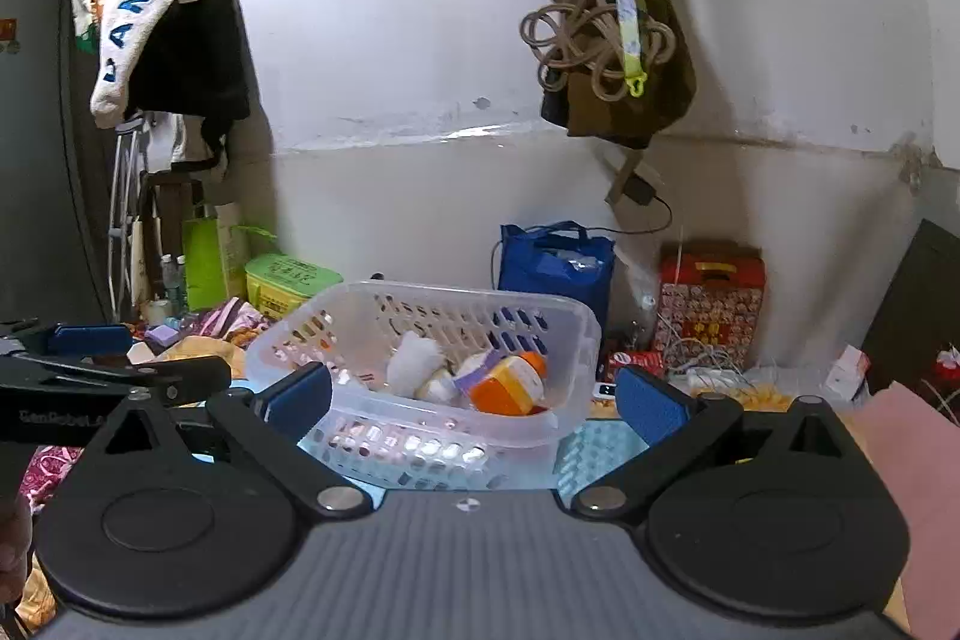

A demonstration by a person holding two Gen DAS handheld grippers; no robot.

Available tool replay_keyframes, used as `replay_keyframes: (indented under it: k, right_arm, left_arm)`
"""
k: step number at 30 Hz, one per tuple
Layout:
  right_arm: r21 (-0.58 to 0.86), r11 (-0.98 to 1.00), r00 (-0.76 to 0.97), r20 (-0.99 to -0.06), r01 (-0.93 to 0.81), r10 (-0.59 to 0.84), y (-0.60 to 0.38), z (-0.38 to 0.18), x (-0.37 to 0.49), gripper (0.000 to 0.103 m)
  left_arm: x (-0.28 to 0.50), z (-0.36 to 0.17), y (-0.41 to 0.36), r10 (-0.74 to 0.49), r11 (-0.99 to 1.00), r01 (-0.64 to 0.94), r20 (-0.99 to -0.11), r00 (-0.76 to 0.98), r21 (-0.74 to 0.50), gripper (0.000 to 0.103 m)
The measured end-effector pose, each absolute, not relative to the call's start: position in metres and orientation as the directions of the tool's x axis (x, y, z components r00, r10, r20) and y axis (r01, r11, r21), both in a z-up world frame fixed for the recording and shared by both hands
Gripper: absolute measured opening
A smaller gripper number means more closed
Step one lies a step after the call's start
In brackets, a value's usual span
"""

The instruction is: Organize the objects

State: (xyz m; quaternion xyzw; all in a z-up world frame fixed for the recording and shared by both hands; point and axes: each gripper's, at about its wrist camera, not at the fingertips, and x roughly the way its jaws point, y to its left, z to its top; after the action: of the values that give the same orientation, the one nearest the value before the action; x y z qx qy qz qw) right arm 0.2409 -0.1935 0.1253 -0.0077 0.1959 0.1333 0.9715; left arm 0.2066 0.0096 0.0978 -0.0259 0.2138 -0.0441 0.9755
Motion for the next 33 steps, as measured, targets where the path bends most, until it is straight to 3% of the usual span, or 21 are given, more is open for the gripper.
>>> replay_keyframes:
  k: [8, 33]
  right_arm:
    - [0.079, 0.961, 0.857, -0.439, -0.264, 0.272, -0.203, 0.108, 0.246, 0.103]
    - [0.085, 0.971, 0.858, -0.456, -0.224, 0.238, -0.197, 0.103, 0.231, 0.103]
  left_arm:
    - [0.210, 0.089, -0.003, -0.119, 0.993, 0.101, -0.426, 0.897, -0.063, 0.103]
    - [0.212, 0.076, 0.002, -0.157, 0.987, 0.125, -0.468, 0.870, -0.098, 0.103]
